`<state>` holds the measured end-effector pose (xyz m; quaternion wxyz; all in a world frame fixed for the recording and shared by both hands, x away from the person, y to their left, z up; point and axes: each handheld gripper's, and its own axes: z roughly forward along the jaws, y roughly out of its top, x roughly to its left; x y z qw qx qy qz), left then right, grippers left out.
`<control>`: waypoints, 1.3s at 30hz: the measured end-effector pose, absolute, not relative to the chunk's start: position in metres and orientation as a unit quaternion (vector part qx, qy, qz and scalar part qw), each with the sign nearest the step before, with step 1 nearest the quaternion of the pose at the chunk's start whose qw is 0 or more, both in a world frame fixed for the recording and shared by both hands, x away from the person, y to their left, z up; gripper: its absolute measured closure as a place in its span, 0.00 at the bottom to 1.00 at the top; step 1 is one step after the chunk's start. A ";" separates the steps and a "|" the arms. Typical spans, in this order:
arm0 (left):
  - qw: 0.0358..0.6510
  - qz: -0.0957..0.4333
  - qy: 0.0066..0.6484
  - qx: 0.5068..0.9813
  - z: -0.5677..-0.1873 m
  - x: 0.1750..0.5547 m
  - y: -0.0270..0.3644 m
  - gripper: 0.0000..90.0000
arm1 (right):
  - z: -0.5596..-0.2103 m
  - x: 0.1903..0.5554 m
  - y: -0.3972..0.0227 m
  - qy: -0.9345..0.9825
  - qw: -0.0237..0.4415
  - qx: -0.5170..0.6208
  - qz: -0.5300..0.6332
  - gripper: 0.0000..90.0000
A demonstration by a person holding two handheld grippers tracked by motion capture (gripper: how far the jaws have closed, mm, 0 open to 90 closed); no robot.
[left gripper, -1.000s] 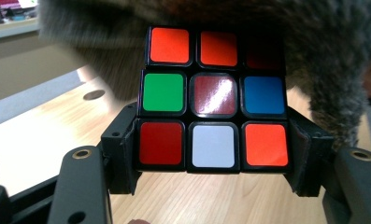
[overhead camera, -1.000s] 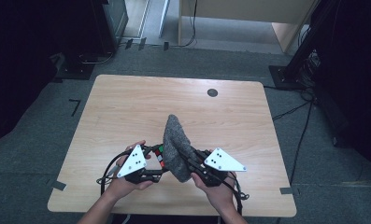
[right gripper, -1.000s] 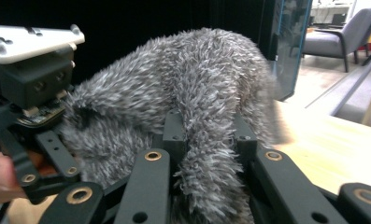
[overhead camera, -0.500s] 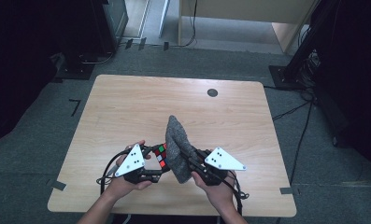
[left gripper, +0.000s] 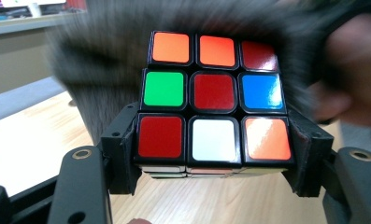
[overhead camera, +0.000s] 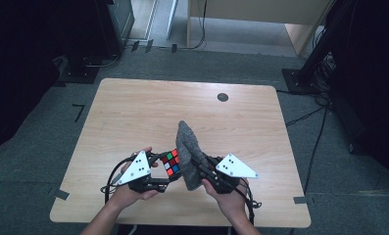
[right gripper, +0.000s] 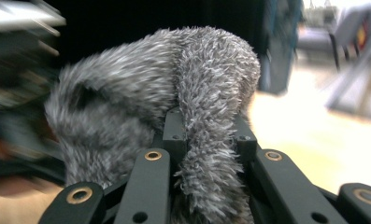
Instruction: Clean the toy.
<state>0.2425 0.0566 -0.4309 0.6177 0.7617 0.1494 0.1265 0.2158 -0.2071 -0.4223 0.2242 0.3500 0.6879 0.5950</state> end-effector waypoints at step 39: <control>0.667 0.086 0.210 0.709 -0.428 0.256 0.076 0.38 | -0.436 0.213 -0.200 0.661 0.164 0.376 0.629 0.85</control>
